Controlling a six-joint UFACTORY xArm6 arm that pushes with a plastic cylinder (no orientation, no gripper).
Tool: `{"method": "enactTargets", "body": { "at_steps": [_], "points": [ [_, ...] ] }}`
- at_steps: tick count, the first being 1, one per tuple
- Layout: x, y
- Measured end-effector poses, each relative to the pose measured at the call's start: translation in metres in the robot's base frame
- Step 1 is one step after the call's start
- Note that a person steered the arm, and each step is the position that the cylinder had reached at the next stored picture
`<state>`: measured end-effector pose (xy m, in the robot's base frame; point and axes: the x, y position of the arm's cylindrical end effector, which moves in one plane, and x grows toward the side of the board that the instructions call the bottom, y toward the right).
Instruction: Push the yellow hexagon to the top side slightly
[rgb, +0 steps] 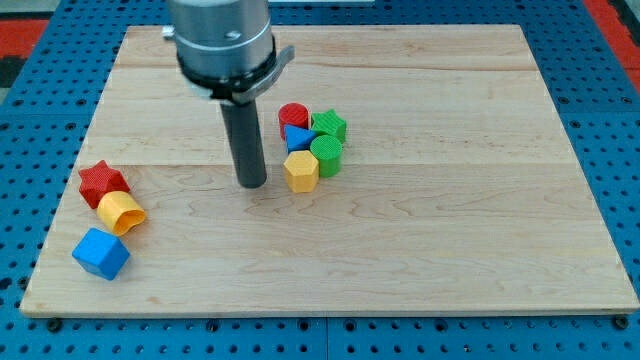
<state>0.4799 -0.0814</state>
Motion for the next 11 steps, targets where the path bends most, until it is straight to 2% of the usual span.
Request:
{"method": "enactTargets", "body": {
  "at_steps": [1, 4, 8, 10, 11],
  "points": [
    [0.012, 0.038],
    [-0.028, 0.043],
    [-0.026, 0.051],
    [0.056, 0.068],
    [0.026, 0.075]
  ]
}}
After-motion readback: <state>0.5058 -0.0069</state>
